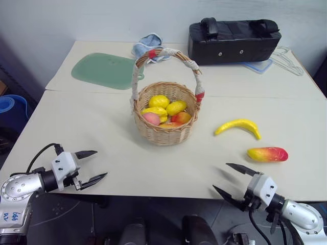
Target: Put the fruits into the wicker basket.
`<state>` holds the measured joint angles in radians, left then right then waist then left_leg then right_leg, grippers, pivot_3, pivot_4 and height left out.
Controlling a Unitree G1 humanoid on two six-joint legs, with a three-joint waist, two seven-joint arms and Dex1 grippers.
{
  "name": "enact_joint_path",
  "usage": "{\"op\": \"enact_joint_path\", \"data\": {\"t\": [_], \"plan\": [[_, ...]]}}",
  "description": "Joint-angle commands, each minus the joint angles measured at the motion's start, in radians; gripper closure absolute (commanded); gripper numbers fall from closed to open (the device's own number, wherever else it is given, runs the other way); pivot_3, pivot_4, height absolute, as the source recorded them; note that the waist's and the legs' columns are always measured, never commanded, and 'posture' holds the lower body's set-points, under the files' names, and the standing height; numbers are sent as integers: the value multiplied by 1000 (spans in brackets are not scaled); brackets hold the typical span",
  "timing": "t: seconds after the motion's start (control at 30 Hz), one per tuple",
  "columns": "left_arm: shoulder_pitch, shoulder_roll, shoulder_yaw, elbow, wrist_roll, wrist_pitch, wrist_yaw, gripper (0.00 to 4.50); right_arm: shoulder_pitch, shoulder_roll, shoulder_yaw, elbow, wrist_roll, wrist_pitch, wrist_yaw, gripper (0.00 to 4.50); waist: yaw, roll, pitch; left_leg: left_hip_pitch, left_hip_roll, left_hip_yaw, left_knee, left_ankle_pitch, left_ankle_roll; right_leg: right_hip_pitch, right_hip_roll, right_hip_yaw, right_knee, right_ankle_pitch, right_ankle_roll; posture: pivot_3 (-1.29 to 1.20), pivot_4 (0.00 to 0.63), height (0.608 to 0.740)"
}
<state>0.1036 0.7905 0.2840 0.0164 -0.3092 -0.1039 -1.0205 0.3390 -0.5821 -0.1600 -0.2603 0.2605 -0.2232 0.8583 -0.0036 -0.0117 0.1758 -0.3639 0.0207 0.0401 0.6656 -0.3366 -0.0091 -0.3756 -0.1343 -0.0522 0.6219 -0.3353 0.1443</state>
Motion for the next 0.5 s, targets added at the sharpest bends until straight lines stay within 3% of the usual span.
{"op": "enact_joint_path", "data": {"t": [0.03,0.33,0.5], "plan": [[3,17,0,-25,-31,33,-29,53,4,-18,-12,-8,28,8,13,3,0,0,0,0,0,0,0,0,0,0,0,0,0,0,0,0,150,740],[9,23,7,-146,-198,217,-82,53,0,-20,-17,-17,40,28,15,3,0,0,0,0,1,0,0,0,0,0,0,0,0,0,0,0,150,740],[-71,26,-37,-301,-358,471,-57,53,65,-7,-152,-87,86,81,-65,3,6,1,0,-1,1,-1,1,0,0,0,0,0,0,0,0,0,150,740]]}}
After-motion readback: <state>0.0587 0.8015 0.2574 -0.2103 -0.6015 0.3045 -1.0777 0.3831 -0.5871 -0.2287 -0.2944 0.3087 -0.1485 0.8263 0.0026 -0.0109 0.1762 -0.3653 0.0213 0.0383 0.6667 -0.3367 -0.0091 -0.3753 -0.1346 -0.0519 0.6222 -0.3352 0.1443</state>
